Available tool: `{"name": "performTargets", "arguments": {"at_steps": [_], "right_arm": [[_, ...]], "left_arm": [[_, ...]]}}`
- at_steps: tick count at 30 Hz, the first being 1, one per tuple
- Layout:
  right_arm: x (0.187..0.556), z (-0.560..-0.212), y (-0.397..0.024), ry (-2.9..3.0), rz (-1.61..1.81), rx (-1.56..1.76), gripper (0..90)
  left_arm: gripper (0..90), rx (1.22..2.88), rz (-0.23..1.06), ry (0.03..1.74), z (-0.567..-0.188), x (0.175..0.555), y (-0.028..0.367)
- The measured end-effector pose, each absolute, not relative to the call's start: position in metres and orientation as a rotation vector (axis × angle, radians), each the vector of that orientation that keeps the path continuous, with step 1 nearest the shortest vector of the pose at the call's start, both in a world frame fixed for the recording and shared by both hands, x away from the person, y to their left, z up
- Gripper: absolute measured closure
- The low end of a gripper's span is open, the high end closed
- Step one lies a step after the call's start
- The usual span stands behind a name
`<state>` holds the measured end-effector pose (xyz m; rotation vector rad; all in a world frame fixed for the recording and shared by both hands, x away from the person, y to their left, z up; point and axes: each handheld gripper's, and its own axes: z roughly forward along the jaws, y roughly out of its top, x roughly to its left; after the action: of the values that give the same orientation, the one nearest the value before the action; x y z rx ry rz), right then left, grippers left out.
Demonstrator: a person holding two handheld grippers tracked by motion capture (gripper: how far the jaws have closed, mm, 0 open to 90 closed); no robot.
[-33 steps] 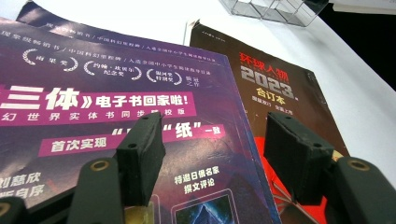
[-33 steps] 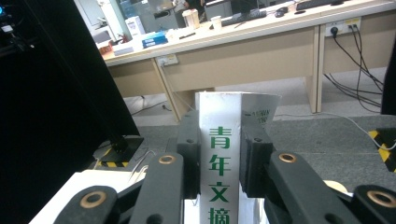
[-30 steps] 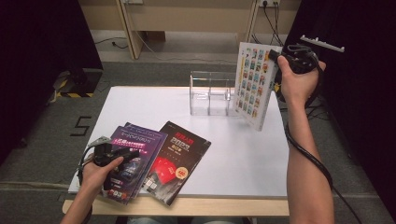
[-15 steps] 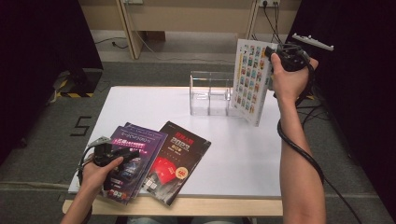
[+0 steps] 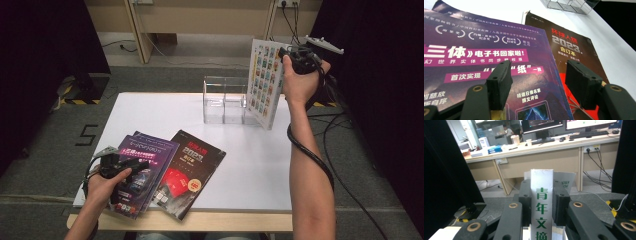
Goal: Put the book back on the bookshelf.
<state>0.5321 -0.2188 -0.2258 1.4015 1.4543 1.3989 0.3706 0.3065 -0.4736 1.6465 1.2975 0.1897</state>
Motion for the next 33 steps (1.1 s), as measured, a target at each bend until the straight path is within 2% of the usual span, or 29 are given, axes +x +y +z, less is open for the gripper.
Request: {"name": "performTargets", "arguments": {"at_steps": [17,33], "right_arm": [[0.541,-0.273,-0.206,1.441,1.341,1.389,74.0],[0.508,-0.287,-0.211,1.453,1.315,1.329,73.5]], "left_arm": [[37.4,1.645,0.189,1.299,-0.475,0.369,0.307],[37.4,1.648,0.191,1.288,-0.473,0.368,0.305]]}}
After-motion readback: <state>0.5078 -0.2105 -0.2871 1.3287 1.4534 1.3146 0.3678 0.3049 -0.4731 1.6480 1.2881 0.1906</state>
